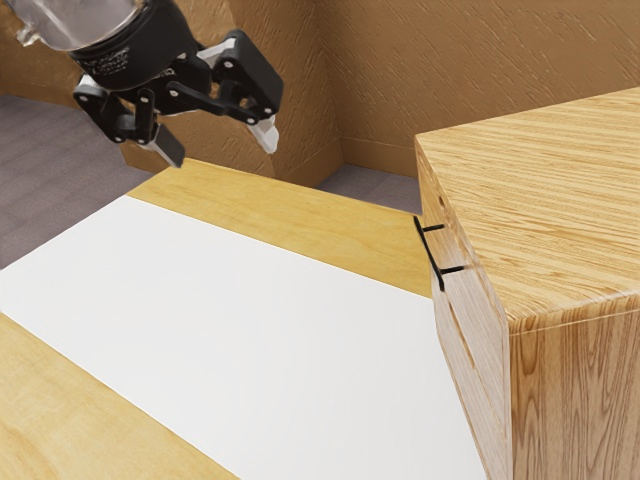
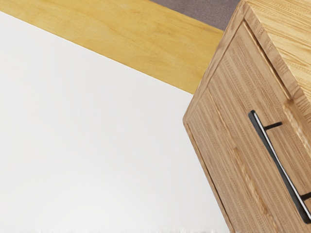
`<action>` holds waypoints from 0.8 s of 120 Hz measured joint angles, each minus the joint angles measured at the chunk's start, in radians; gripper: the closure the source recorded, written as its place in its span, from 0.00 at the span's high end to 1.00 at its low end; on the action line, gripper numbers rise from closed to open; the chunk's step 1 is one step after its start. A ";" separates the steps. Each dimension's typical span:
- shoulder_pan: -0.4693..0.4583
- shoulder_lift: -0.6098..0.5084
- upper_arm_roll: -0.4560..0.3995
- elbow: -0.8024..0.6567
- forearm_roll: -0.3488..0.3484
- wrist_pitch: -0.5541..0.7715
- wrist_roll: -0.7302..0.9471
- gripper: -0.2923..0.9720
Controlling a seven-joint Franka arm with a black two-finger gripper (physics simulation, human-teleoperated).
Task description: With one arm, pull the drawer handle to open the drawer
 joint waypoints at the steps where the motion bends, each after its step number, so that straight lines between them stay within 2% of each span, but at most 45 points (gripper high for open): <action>1: -0.001 0.011 -0.001 0.001 0.001 0.000 -0.002 0.77; 12: -0.006 0.145 -0.010 0.009 0.006 0.007 -0.027 0.77; 17: -0.010 0.158 -0.001 0.011 0.012 0.012 -0.037 0.77; 24: -0.031 0.144 0.025 0.009 0.055 0.017 -0.050 0.77; 30: -0.104 0.123 0.085 0.007 0.080 0.028 -0.060 0.77; 37: -0.232 0.104 0.190 0.002 0.095 0.051 -0.076 0.77; 44: -0.286 0.106 0.238 -0.004 0.116 0.066 -0.094 0.77; 56: -0.354 0.135 0.245 -0.011 0.109 0.083 -0.128 0.77; 66: -0.373 0.138 0.250 -0.042 0.094 0.092 -0.210 0.77; 81: -0.409 0.023 0.245 -0.146 0.081 0.097 -0.336 0.77; 96: -0.432 -0.042 0.243 -0.223 0.045 0.101 -0.442 0.77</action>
